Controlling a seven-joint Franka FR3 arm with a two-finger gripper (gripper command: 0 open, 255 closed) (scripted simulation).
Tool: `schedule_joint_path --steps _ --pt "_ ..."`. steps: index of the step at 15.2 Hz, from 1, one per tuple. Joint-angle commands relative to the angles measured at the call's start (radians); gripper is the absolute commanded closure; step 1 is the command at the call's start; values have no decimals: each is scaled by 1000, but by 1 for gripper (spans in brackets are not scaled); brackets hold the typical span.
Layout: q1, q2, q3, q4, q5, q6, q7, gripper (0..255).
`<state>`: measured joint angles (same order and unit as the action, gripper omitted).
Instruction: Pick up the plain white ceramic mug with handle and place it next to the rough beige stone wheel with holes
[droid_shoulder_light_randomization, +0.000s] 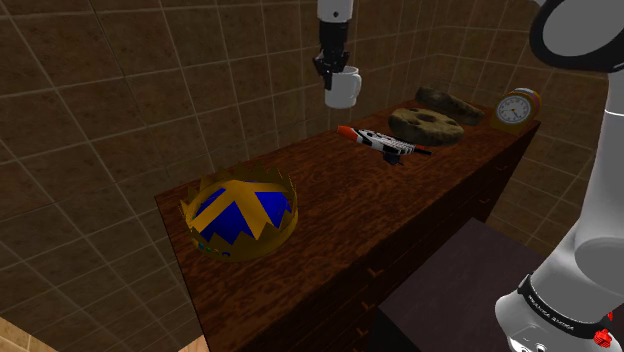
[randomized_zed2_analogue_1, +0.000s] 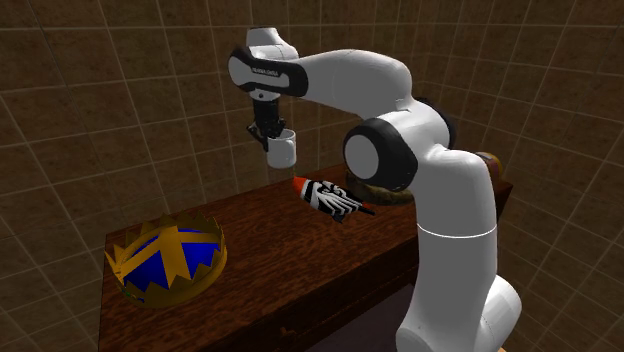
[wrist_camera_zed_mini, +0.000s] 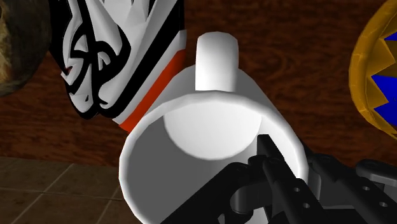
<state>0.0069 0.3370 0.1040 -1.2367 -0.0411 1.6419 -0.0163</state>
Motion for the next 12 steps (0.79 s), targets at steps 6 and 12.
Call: schedule_joint_path --steps 6,12 --pt "-58 -106 -23 -115 21 10 -77 255" --pt "-135 -240 -72 -294 45 55 -202 255"
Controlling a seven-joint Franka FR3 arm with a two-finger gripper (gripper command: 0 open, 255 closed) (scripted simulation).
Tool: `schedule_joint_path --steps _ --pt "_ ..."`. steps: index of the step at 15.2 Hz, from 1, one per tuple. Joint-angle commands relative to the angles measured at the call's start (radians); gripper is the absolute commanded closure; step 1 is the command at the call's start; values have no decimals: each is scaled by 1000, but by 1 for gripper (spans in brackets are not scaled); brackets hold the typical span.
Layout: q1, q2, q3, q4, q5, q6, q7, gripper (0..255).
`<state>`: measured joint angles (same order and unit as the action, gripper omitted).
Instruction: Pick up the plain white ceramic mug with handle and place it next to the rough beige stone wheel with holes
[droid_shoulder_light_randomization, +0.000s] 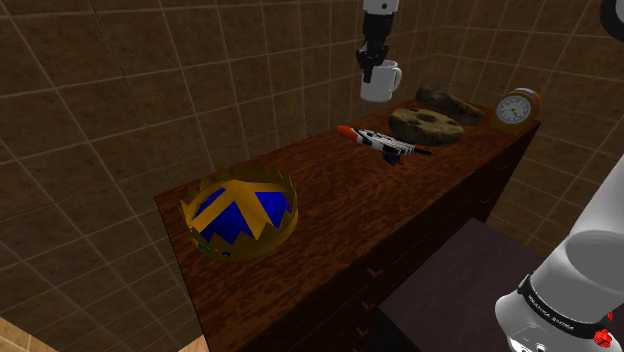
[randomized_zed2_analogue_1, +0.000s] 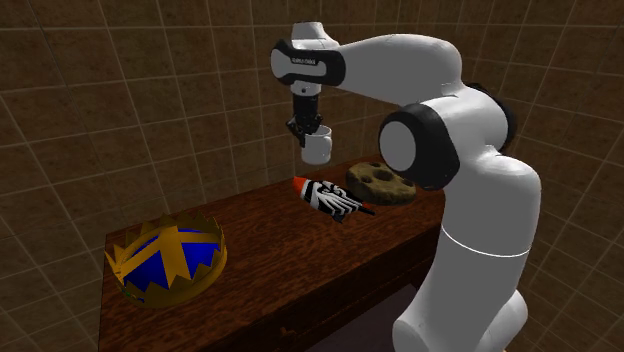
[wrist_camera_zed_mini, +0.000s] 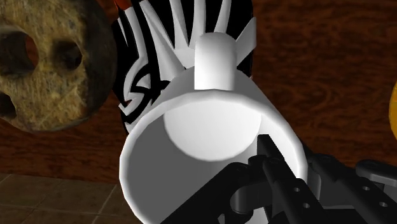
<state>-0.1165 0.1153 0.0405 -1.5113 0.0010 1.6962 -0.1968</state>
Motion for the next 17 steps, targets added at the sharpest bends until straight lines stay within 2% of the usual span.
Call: schedule_joint_path --steps 1,9,17 --pt "-24 -37 -18 -42 6 6 -43 255" --pt "-115 -145 -104 -174 18 27 -222 255" --pt "-203 -189 -202 -223 20 28 -409 255"
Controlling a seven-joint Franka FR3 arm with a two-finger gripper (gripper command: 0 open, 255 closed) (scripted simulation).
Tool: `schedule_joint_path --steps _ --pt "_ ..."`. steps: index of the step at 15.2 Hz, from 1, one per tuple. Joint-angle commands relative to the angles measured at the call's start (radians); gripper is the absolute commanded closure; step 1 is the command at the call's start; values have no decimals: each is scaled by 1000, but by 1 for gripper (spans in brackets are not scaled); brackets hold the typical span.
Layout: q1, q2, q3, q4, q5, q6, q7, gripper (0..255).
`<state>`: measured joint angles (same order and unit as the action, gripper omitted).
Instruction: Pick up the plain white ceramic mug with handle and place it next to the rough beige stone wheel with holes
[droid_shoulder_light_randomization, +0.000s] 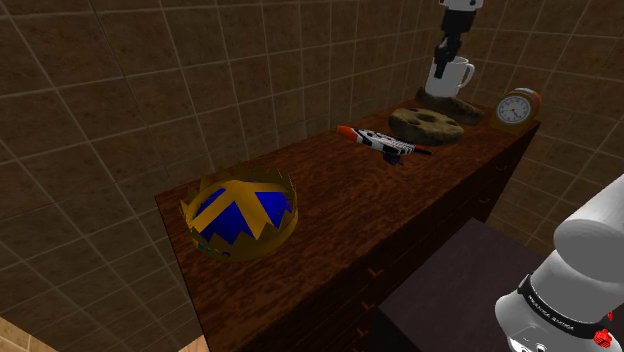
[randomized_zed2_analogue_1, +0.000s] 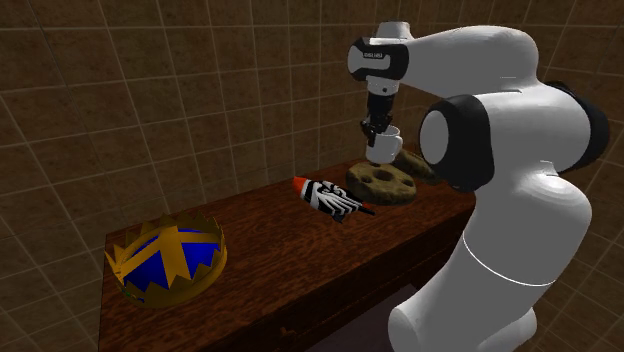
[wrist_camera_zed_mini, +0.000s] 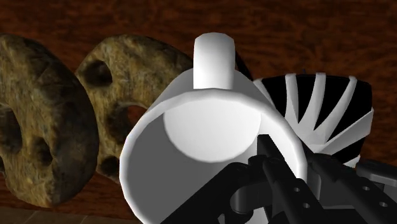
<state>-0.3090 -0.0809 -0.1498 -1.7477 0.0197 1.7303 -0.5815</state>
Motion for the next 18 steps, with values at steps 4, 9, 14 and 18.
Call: schedule_joint_path --steps 4,9,14,18 --pt "-54 10 -64 18 4 -11 -120 255" --pt "-110 37 -130 51 14 -22 -244 255" --pt "-171 92 -196 116 37 -40 -371 255" --pt "-226 158 -245 193 67 -63 -475 255"
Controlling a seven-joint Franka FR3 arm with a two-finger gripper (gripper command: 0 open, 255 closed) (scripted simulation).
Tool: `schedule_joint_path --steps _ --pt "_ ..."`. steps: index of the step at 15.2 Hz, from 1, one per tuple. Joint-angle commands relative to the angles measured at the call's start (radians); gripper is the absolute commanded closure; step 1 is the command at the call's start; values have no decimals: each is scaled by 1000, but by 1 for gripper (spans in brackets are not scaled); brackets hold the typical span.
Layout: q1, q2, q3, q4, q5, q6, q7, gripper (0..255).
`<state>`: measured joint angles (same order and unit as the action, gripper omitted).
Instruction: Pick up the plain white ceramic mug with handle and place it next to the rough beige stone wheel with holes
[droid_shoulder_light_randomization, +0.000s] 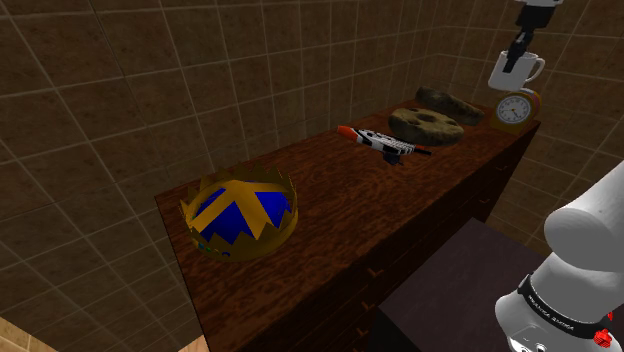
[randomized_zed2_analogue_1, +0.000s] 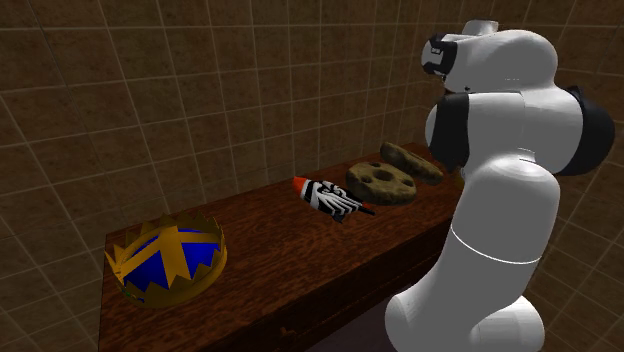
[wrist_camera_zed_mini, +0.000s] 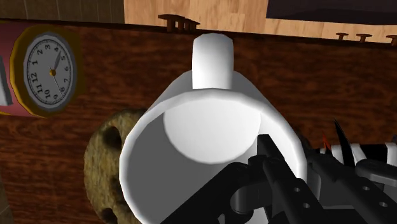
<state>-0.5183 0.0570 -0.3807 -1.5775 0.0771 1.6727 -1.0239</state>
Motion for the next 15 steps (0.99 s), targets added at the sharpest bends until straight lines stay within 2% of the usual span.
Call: schedule_joint_path --steps 1,3,15 --pt "-32 39 -26 45 19 -12 -58 255" --pt "-65 83 -48 98 41 -29 -112 255" --pt "-56 62 -42 -89 34 140 -116 255"
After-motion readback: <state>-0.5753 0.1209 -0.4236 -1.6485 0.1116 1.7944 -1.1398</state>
